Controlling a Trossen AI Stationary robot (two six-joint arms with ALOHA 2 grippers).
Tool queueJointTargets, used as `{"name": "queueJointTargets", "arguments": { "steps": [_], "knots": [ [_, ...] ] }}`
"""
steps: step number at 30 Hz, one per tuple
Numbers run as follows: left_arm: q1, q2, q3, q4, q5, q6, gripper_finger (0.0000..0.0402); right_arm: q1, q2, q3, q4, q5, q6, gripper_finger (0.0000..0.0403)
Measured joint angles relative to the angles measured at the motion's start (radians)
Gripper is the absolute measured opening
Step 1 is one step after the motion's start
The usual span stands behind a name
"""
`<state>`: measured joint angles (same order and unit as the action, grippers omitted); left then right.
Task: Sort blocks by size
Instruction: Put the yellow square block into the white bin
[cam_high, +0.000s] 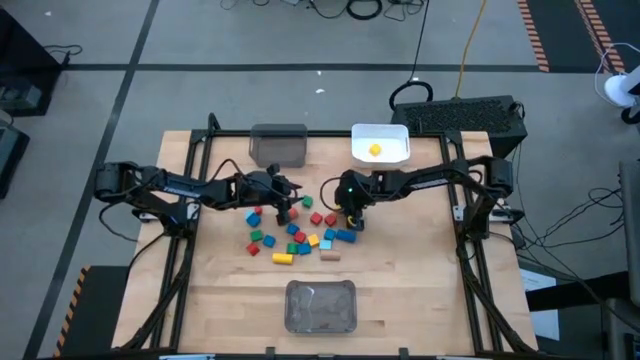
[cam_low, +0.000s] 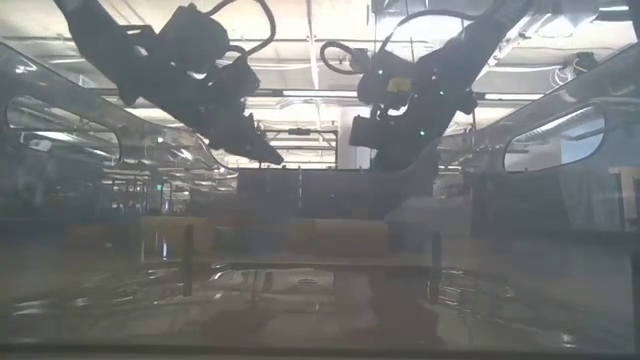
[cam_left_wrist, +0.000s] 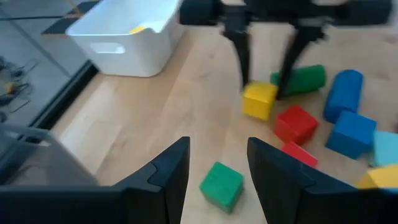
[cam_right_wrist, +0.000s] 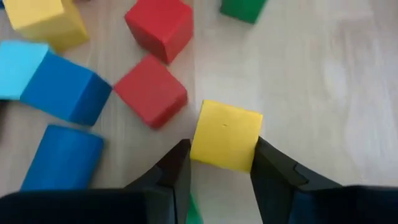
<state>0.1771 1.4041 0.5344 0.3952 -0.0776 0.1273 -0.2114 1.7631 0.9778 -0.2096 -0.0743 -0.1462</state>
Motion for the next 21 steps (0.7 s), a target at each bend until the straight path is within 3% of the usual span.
{"name": "queueJointTargets", "arguments": {
  "steps": [9,21],
  "knots": [
    [0.025,0.000,-0.143,0.337,0.147,0.010,0.0164,-0.090,-0.141,0.000,-0.087,-0.001,-0.012,0.0122],
    [0.023,0.001,-0.200,0.414,0.158,-0.024,0.0164,-0.311,-0.277,0.000,-0.178,-0.001,-0.018,0.0123]
  ]
}}
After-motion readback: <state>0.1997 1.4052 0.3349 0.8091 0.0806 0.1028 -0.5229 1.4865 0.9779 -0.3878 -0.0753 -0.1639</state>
